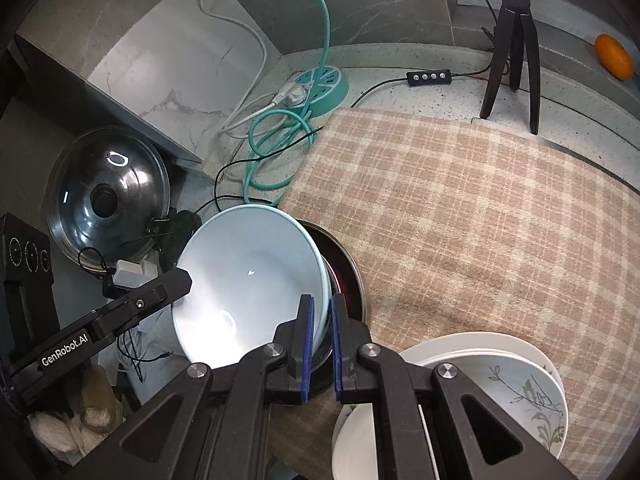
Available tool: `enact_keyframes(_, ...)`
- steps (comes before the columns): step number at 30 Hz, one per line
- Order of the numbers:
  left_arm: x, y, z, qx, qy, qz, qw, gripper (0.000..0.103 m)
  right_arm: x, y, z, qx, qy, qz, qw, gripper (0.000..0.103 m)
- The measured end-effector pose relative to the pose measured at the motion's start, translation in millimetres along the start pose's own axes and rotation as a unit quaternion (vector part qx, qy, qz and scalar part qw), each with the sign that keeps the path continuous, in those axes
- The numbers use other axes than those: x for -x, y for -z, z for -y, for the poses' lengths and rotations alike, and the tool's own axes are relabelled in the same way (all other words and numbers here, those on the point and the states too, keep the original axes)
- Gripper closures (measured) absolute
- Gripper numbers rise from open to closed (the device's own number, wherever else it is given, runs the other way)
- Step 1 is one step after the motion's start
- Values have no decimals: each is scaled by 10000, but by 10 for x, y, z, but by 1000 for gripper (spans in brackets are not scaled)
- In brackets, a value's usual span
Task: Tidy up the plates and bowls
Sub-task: 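Lower the white bowl into the nested steel bowls with the right gripper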
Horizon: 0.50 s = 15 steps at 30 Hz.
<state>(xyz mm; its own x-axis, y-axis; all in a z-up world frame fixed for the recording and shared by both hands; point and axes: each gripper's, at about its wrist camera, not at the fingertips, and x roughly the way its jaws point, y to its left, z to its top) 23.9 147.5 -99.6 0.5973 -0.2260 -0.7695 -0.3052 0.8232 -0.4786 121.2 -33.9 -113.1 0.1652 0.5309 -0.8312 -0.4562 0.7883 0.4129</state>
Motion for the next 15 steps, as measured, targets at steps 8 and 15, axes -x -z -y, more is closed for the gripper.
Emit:
enact_keyframes(8,-76,42,-117,122,-41,-101,9999,91,-94,24,-45,66,73,-66,9999,95)
enact_keyframes(15,-140,65,-175,174,-53,-192,9996,91,-172,49,-42,80,129,-130,9998,95)
